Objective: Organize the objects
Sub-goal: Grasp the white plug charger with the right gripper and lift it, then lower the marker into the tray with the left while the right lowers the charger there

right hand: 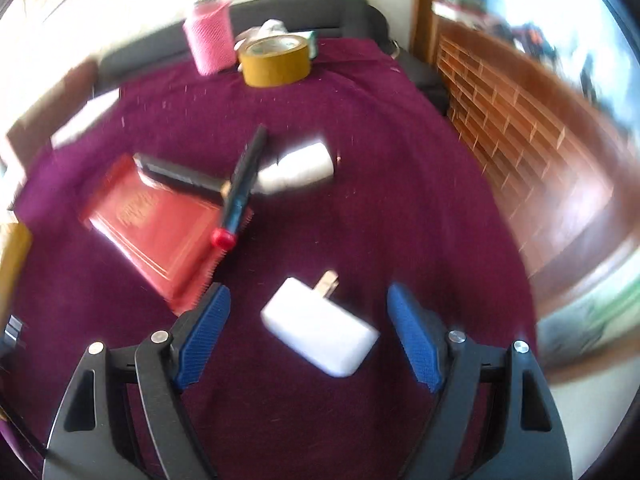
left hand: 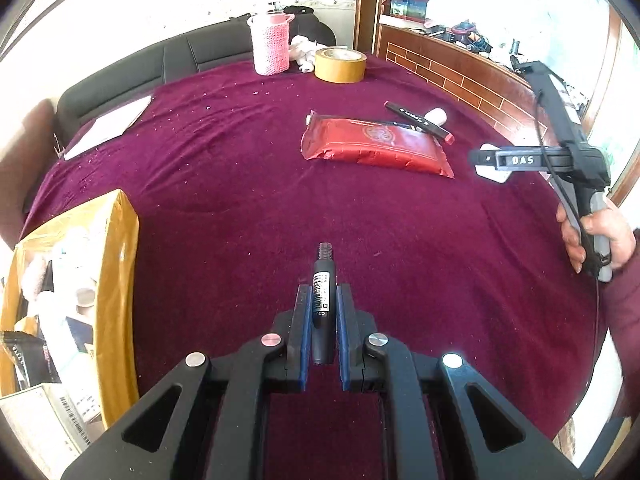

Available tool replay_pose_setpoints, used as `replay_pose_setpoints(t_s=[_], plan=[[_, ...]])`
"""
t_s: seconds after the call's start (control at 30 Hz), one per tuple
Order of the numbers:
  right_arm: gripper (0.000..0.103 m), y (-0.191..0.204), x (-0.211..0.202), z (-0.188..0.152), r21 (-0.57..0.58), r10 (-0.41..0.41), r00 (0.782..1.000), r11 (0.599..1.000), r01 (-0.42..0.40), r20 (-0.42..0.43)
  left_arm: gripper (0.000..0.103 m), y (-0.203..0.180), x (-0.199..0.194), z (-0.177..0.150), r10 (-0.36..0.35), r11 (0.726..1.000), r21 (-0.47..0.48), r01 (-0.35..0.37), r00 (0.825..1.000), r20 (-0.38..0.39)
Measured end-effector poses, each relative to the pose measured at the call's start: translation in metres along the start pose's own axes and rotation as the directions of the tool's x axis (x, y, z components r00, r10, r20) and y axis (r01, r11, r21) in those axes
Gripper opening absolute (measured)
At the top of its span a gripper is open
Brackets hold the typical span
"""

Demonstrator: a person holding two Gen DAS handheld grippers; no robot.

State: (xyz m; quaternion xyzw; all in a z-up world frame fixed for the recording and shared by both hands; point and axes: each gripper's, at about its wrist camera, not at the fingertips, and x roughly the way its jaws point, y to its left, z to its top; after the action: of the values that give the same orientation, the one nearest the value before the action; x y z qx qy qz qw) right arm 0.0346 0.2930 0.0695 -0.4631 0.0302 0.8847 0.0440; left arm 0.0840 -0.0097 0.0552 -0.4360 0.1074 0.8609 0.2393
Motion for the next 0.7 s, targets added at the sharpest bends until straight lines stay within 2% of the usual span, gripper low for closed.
replay_pose_setpoints(t_s=[0.03,0.07,0.37,0.57,0.7], plan=[[0.054,-0.002,0.002,0.000,-0.002,0.017,1.000,1.000,-0.017,-0.014,0.009,0.000,-0.001,0.000,0.005,1.000,-0.003,-0.004,1.000,0.001],[0.049,-0.006,0.003,-0.001,0.007,0.038,0.999,0.999,-0.038,-0.029,0.009,-0.001,-0.001,0.000,0.006,1.000,-0.006,-0.006,1.000,0.001],[0.049,-0.015,-0.020,-0.017,0.104,0.114,0.993,0.988,-0.112,-0.015,0.009,-0.002,-0.008,-0.006,0.060,0.998,-0.002,-0.060,0.998,0.014],[0.049,0.010,-0.058,-0.018,0.115,0.192,0.981,0.974,-0.195,0.036,0.009,0.005,-0.029,-0.013,0.104,0.995,-0.009,-0.104,0.993,0.060],[0.049,0.037,-0.081,-0.018,0.081,0.250,0.966,0.964,-0.255,0.062,0.009,0.017,-0.047,-0.020,0.120,0.992,-0.041,-0.116,0.988,0.094]])
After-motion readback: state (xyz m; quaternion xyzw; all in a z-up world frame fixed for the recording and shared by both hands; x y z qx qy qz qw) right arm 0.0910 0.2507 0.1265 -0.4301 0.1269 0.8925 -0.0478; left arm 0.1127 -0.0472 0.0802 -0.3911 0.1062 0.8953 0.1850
